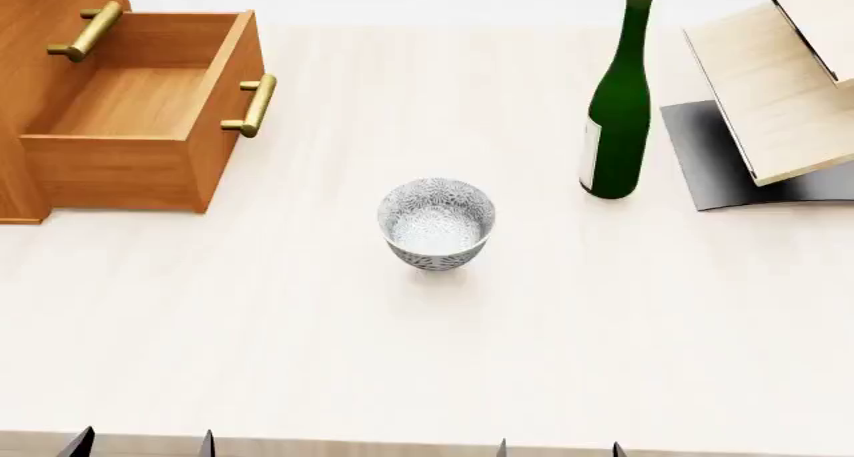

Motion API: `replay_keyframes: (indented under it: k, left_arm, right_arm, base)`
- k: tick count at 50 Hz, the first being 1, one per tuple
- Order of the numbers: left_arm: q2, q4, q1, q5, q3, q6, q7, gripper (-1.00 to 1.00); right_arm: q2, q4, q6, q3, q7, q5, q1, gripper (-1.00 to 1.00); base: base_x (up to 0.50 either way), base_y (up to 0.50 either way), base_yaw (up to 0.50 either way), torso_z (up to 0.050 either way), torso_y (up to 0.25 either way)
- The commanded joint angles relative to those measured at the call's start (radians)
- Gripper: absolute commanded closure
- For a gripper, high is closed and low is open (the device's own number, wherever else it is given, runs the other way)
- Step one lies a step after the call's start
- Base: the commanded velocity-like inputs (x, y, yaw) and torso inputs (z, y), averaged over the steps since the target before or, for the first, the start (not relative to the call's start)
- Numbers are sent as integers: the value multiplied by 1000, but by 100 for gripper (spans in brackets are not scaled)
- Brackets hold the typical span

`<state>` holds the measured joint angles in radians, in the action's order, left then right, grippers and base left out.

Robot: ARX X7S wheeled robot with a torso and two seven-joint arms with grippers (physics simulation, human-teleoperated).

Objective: Put the bowl in the bottom drawer of the cabinet and close it.

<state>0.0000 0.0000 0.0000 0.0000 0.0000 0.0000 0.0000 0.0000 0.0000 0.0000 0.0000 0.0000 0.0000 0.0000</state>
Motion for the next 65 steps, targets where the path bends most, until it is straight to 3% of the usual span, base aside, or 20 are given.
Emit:
replay_keyframes:
  k: [1, 7, 8, 17, 29, 44, 57, 65]
  left_arm:
    - [-15, 10, 3, -28, 15, -3, -13, -100]
    - [-38, 52, 22, -77, 49, -16, -1, -100]
    - [-44, 54, 13, -84, 57, -72, 3, -100]
    - [-60, 162, 45, -77, 76, -58, -45, -100]
    - [-95, 518, 80, -64, 108, -210, -88, -100]
    - [-112, 817, 71, -69, 137, -387, -134, -100]
    - [-124, 853, 55, -104, 130, -438, -154, -100]
    - [-148, 912, 73, -162, 100, -553, -159, -100]
  right_arm:
    - [19, -24, 28, -19, 29, -4, 4, -100]
    - [35, -17, 27, -50, 45, 29, 9, -100]
    - [37, -12, 22, -51, 47, 35, 10, -100]
    - [55, -74, 51, -69, 85, 41, 3, -100]
    - [84, -397, 218, -119, 119, 9, -3, -100]
    - [114, -785, 455, -157, 137, -3, 27, -100]
    - [127, -803, 462, -153, 155, 16, 30, -100]
    - [132, -790, 453, -170, 163, 20, 31, -100]
  base:
    - [0, 0, 0, 0, 0]
    - [0, 0, 0, 0, 0]
    - [0, 0, 0, 0, 0]
    - [0, 0, 0, 0, 0]
    - [0, 0, 0, 0, 0]
    - [0, 0, 0, 0, 0]
    - [0, 0, 0, 0, 0]
    - [0, 0, 0, 0, 0]
